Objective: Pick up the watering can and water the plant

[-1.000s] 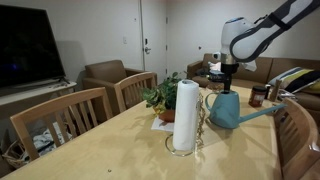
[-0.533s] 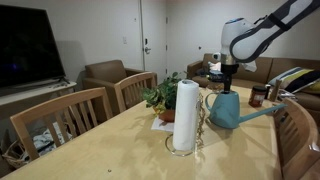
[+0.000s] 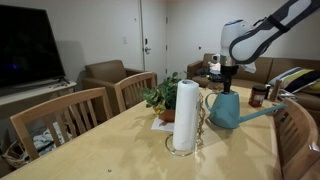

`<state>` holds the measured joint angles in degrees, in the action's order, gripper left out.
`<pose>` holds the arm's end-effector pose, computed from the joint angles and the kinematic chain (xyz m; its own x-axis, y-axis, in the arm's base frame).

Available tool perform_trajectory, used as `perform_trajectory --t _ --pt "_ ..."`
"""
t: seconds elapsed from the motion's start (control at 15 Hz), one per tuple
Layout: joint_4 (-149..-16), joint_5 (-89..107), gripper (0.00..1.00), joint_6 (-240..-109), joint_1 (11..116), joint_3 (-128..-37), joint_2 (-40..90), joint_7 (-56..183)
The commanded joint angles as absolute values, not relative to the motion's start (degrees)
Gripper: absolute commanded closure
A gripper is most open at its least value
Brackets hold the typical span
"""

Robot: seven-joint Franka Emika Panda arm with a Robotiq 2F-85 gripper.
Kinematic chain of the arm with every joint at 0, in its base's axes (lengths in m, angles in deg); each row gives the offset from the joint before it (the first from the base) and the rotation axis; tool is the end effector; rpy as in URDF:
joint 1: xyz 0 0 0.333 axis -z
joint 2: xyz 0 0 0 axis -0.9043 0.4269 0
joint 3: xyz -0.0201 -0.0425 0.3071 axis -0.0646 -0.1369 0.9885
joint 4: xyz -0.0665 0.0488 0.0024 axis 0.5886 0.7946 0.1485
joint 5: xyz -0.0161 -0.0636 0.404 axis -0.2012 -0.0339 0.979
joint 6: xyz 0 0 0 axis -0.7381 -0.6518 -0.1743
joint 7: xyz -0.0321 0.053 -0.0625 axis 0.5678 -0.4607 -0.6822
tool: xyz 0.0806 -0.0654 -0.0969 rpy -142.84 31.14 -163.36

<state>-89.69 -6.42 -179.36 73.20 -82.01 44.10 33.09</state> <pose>0.6741 -0.1445 0.1809 0.8826 0.4649 -0.0704 0.4669 -0.8490 0.2472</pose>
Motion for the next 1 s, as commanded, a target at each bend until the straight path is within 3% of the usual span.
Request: perform_trajectory --t 0.0,0.13,0.2,0.27,0.87,0.93 --pt "-89.29 -4.99 0.0 -179.39 73.9 -81.23 44.35 32.11" --pt "-89.22 -4.51 0.0 -179.29 74.12 -81.02 44.36 31.79" --pt "-89.24 -4.38 0.09 -179.62 74.05 -81.16 44.37 32.32" --pt "-89.21 -3.84 0.28 -179.42 74.3 -80.85 44.34 31.81" --pt "-89.55 -3.24 0.97 -179.37 74.12 -80.52 44.19 31.7" --pt "-89.56 -3.39 1.0 -179.44 73.99 -80.61 44.2 31.95"
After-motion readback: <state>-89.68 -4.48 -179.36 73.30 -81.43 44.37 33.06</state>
